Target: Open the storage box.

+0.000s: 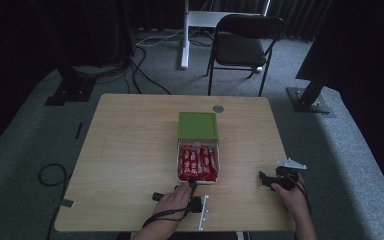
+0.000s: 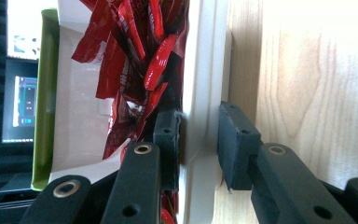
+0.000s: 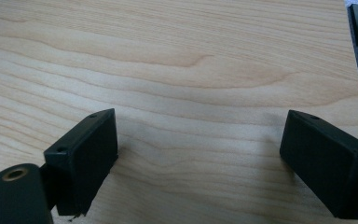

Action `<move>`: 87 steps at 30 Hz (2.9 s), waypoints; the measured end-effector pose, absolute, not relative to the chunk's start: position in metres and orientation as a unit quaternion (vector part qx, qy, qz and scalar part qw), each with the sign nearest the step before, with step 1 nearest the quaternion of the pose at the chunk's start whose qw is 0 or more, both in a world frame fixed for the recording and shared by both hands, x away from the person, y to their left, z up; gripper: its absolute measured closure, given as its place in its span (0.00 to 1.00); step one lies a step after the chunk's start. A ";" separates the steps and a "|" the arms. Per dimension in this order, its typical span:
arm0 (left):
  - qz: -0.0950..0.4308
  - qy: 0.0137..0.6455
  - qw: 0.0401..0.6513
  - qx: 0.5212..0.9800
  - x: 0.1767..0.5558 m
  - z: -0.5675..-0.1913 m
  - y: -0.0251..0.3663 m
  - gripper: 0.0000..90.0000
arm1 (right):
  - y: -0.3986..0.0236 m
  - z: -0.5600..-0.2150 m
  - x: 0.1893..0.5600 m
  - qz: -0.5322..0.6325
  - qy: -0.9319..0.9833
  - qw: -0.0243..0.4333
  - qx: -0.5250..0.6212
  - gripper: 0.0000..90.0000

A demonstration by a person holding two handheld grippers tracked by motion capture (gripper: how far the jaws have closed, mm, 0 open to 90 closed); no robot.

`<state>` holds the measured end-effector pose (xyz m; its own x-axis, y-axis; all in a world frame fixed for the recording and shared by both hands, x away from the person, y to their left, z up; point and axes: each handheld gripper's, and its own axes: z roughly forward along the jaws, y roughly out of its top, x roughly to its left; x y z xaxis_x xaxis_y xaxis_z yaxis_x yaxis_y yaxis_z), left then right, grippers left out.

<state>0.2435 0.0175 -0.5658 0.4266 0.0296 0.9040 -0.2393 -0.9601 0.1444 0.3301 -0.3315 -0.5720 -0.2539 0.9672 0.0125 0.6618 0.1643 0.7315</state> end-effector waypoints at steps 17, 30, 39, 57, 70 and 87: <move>0.506 -0.053 0.146 0.849 0.240 -0.559 0.020 0.78 | -0.331 -0.572 0.330 0.319 0.725 0.239 0.562 0.12; 0.390 0.021 0.267 0.881 0.245 -0.537 0.038 0.77 | -0.331 -0.572 0.330 0.319 0.724 0.239 0.562 0.12; 0.327 0.067 0.332 0.882 0.246 -0.522 0.055 0.77 | -0.331 -0.572 0.330 0.319 0.725 0.239 0.562 0.12; 0.256 0.160 0.375 0.877 0.252 -0.523 0.122 0.74 | -0.331 -0.572 0.330 0.319 0.723 0.240 0.563 0.12; 0.254 0.252 0.401 0.843 0.270 -0.531 0.162 0.74 | -0.331 -0.572 0.330 0.319 0.723 0.240 0.563 0.12; 0.272 0.375 0.420 0.781 0.291 -0.538 0.216 0.68 | -0.331 -0.572 0.330 0.319 0.723 0.240 0.563 0.12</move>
